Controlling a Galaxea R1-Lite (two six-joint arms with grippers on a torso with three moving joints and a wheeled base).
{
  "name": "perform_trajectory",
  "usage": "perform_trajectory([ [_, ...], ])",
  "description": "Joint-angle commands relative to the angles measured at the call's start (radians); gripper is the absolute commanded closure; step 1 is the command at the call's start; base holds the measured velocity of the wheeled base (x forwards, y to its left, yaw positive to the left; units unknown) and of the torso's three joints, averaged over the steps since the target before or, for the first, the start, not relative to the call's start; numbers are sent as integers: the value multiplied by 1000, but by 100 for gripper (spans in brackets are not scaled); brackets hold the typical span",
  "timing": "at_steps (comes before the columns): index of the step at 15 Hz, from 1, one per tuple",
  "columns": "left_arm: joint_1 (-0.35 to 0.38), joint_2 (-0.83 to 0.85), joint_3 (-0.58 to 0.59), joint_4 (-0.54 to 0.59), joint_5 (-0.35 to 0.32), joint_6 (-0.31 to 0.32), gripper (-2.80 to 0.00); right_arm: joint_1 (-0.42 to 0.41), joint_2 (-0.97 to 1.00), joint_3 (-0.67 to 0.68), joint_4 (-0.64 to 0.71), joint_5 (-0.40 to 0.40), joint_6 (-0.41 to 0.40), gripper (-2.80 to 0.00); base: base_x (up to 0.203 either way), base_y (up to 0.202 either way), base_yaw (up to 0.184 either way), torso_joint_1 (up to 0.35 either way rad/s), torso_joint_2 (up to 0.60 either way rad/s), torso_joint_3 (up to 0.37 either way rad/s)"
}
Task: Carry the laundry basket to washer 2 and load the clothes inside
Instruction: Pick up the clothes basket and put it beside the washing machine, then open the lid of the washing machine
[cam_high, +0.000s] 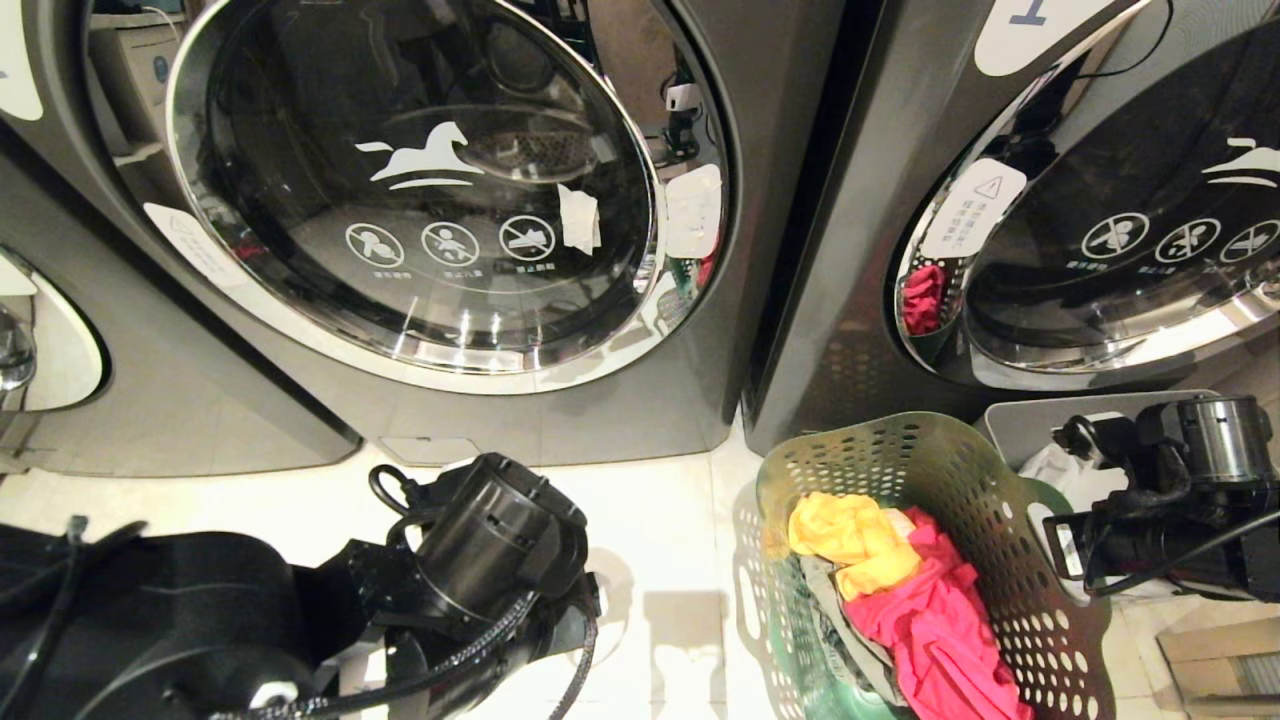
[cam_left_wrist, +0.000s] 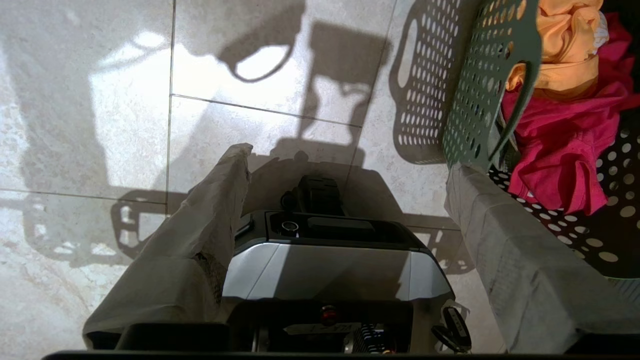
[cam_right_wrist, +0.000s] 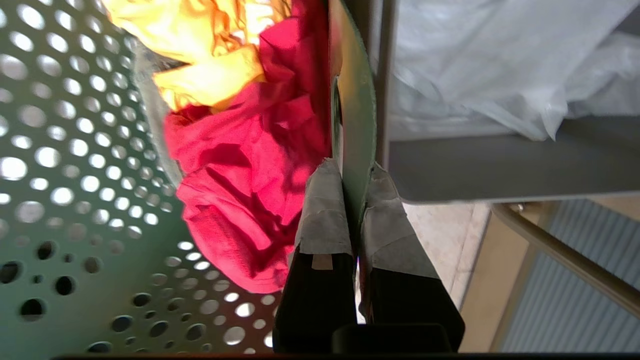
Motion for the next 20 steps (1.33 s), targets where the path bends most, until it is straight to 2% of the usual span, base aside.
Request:
perform_trajectory([
  [1,0,3,2,5,5,-5,-280,22,-61,9,-3,31,1,0,0,0,0,0,0,0],
  [2,0,33,2,5,5,-5,-280,29,-80,16,-2,50,0,0,0,0,0,0,0,0],
  [4,0,27,2,6,5,-4,-280,30,-85,37,2,-40,2,0,0,0,0,0,0,0],
  [6,0,-12,1,6,5,-3,-280,32,-64,59,-3,-26,17,0,0,0,0,0,0,0],
  [8,-1,-16,1,6,7,-3,-280,33,-54,62,-4,49,35,0,0,0,0,0,0,0],
  [9,0,-20,-2,6,8,-3,-280,33,-31,50,-5,85,87,0,0,0,0,0,0,0],
  [11,0,-29,-4,5,9,-3,-280,34,-3,21,-5,99,118,0,0,0,0,0,0,0],
  [14,-1,-55,1,10,9,-3,-280,38,-69,23,9,111,121,0,0,0,0,0,0,0],
  [16,-1,-81,1,30,9,-4,-280,64,-149,20,107,178,134,0,0,0,0,0,0,0],
  [17,-3,-100,5,33,9,-8,-280,94,-191,5,184,259,174,0,0,0,0,0,0,0],
  [18,-4,-112,23,33,9,-9,-280,144,-216,-25,237,322,260,0,0,0,0,0,0,0],
  [20,-3,-144,58,32,10,-9,-280,203,-227,-52,261,344,348,0,0,0,0,0,0,0],
])
